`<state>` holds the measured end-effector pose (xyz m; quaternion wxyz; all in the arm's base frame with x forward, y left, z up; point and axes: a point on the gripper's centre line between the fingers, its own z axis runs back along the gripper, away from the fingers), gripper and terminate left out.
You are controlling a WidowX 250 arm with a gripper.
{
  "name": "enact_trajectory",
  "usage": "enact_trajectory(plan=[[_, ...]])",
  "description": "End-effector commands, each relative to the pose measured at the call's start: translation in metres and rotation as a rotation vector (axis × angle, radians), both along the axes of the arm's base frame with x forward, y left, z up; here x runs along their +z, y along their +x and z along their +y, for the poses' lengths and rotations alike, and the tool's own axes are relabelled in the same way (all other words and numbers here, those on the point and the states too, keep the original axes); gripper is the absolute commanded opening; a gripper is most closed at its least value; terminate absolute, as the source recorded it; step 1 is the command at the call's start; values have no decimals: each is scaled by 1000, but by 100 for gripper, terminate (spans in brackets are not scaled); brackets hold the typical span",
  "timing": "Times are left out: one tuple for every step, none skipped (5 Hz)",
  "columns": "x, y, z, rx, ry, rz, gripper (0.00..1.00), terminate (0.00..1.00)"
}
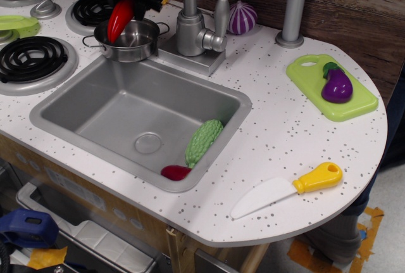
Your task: Put pepper in pot or pan
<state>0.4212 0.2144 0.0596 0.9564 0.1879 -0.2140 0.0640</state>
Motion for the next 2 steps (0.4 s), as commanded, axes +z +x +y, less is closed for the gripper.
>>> enact_trajectory(plan=[[23,5,12,-3,15,-57,100,0],[23,5,12,-3,15,-57,100,100]])
